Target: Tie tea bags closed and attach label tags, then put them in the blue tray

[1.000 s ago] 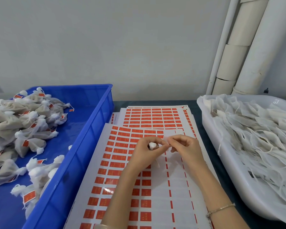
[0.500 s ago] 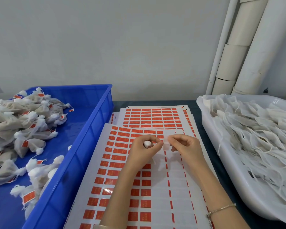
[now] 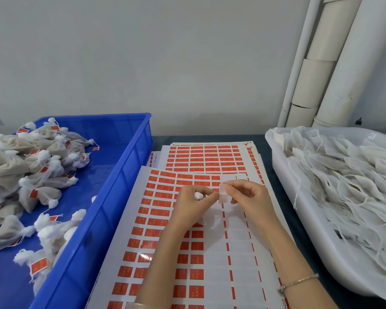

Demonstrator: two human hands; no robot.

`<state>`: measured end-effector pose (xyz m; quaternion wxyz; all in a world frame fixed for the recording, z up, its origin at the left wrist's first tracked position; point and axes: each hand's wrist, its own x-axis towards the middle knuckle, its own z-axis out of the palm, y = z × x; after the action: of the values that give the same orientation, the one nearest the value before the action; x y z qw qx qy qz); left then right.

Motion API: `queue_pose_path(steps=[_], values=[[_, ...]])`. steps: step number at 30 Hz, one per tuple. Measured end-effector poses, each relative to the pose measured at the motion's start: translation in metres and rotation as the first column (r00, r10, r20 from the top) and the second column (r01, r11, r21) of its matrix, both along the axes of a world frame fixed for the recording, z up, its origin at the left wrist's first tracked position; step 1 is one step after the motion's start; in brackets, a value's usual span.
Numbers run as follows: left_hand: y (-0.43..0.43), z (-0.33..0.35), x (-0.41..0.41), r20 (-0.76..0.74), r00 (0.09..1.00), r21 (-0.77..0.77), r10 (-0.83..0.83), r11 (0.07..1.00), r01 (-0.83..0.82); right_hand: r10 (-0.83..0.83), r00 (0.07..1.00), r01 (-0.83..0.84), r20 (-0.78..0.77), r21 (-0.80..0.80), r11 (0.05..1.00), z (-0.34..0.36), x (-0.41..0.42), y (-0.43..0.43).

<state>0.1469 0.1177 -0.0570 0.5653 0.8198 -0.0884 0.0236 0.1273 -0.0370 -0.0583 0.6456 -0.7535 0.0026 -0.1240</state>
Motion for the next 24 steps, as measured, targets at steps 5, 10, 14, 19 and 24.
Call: queue_pose_path(steps=[5,10,14,19,24], values=[[0.0013,-0.0009,0.0011,-0.029,0.998,-0.023,0.06,0.998,-0.061,0.027,0.999,-0.026,0.019,-0.031,0.999,0.0007,0.0013,0.0017],[0.0021,-0.0008,0.0029,-0.047,0.995,-0.057,0.092,0.994,-0.094,0.073,0.995,-0.067,0.071,-0.079,0.995,0.0027,0.0001,0.0027],[0.0017,0.0006,0.0033,-0.077,0.99,-0.094,0.12,0.988,-0.127,0.072,0.993,-0.063,0.091,-0.098,0.993,0.0025,0.0002,0.0034],[0.0021,0.0033,0.0031,-0.151,0.976,-0.136,0.157,0.975,-0.178,0.075,0.993,-0.063,0.094,-0.131,0.989,0.0016,0.001,0.0042],[0.0028,0.0066,0.0018,-0.187,0.968,-0.143,0.165,0.971,-0.193,0.089,0.991,-0.074,0.096,-0.15,0.986,-0.001,0.0023,0.0034]])
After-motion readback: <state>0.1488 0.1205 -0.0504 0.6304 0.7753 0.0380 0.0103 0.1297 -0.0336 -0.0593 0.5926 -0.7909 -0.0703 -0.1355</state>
